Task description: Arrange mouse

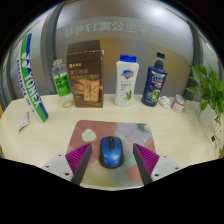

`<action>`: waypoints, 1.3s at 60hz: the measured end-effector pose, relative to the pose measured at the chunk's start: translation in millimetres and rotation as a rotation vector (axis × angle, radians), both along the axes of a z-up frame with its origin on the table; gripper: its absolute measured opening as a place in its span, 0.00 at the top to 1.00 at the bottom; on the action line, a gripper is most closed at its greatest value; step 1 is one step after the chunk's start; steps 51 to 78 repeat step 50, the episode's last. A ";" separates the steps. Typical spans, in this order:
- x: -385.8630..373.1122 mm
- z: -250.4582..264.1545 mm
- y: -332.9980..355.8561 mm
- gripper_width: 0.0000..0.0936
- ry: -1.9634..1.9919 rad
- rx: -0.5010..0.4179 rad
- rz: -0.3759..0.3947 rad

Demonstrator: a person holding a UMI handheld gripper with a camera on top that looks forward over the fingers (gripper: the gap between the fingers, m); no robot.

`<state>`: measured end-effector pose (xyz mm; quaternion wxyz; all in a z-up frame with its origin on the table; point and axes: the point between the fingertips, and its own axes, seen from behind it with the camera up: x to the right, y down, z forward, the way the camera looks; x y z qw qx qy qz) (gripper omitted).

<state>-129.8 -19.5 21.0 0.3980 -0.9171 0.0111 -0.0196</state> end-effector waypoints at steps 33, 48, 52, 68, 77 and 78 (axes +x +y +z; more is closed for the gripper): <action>-39.7 142.7 -188.8 0.09 -0.103 0.137 -0.034; -50.8 156.8 -223.5 0.09 -0.133 0.153 -0.025; -51.5 159.5 -223.7 0.09 -0.138 0.153 -0.023; -51.5 159.5 -223.7 0.09 -0.138 0.153 -0.023; -51.5 159.5 -223.7 0.09 -0.138 0.153 -0.023; -51.5 159.5 -223.7 0.09 -0.138 0.153 -0.023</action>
